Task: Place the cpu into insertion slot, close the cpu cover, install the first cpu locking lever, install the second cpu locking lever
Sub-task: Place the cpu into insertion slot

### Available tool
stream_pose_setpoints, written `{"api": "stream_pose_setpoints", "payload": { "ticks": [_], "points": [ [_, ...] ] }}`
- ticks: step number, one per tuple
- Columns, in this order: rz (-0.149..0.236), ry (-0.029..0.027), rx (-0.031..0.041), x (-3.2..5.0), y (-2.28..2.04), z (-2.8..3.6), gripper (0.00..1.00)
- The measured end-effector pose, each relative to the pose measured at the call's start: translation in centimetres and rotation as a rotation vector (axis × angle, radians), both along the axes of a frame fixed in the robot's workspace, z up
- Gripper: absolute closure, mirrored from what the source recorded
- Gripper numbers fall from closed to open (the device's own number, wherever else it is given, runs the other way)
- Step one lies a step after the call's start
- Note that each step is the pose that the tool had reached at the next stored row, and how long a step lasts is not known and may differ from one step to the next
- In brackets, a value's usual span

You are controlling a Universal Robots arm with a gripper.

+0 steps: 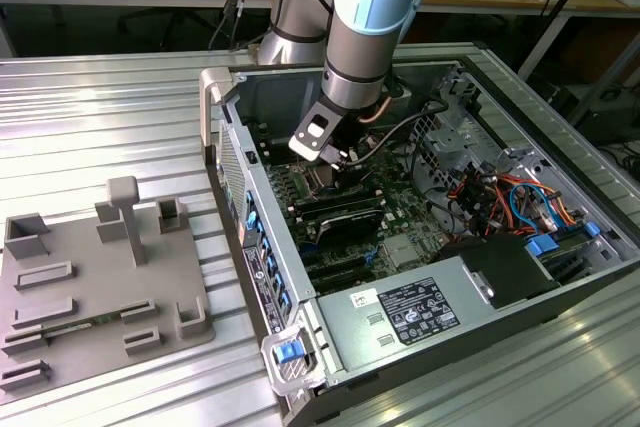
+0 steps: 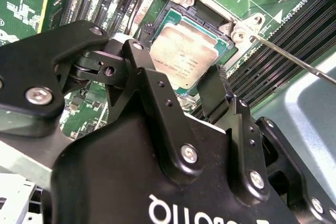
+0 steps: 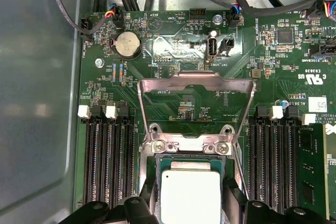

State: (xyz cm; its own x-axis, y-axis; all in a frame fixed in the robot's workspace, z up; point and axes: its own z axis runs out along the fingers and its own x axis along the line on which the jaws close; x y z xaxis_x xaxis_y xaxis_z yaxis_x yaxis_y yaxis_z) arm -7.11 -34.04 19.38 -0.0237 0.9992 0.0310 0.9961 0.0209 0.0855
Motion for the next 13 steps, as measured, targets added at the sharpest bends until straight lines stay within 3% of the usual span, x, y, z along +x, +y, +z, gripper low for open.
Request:
{"api": "stream_pose_setpoints", "payload": {
  "ticks": [13],
  "points": [
    [0.0, -0.0002, 0.0, 0.01, 0.01, 0.19, 0.38]
  ]
}}
